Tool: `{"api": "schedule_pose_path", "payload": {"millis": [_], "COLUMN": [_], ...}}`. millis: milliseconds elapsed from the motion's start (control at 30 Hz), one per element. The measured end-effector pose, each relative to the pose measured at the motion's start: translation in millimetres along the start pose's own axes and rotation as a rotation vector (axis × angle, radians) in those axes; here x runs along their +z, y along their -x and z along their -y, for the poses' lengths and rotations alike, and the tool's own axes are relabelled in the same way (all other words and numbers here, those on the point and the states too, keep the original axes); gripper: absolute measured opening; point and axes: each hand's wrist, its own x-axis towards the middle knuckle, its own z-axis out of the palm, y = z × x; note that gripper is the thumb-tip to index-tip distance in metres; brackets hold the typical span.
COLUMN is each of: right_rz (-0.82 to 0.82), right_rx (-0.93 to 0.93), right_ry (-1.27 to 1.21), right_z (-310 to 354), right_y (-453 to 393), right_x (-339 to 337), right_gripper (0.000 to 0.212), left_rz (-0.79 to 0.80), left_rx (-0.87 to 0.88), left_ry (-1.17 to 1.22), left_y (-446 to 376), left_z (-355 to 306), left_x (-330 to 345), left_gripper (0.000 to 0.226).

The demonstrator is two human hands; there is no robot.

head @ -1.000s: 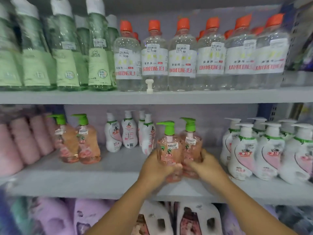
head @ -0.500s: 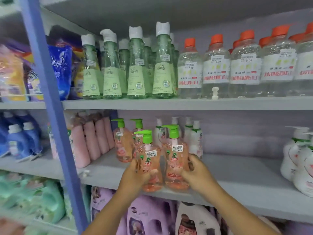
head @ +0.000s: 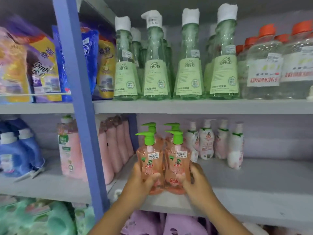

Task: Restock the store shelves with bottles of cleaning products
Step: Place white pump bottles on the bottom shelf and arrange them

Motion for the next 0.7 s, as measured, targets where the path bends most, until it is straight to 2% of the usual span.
{"api": "schedule_pose_path", "payload": {"millis": [67, 100, 167, 267, 433, 567, 633, 700], "right_rz": [0.005, 0.019, 0.036, 0.068, 0.128, 0.226, 0.252, 0.250], "right_rx": [0.012, 0.006, -0.027, -0.026, -0.018, 0.059, 0.116, 0.143], "right_ry": [0.114, 0.150, 0.169, 0.119, 0.058, -0.032, -0.068, -0.105], "right_z": [1, 0, 0, -4, -9, -13, -12, -12], "right_y": [-4, -6, -11, -14, -19, -26, -32, -36], "right_x": [3, 3, 6, 12, 11, 5, 1, 1], "right_gripper": [0.076, 0.080, 0.076, 0.075, 0.080, 0.083, 0.078, 0.069], "left_rz": [0.016, 0.026, 0.020, 0.038, 0.064, 0.097, 0.107, 0.109], "left_rx": [0.017, 0.035, 0.094, 0.157, 0.133, 0.122, 0.091, 0.063], "left_ry": [0.003, 0.010, 0.022, 0.049, 0.085, 0.105, 0.118, 0.135], "left_y": [-8, -11, -17, -23, -30, -36, -38, -40], "left_z": [4, 4, 6, 9, 8, 13, 13, 12], "left_x": [-3, -4, -5, -5, -3, -1, -1, 0], "left_gripper": [0.032, 0.029, 0.032, 0.054, 0.078, 0.085, 0.087, 0.079]}}
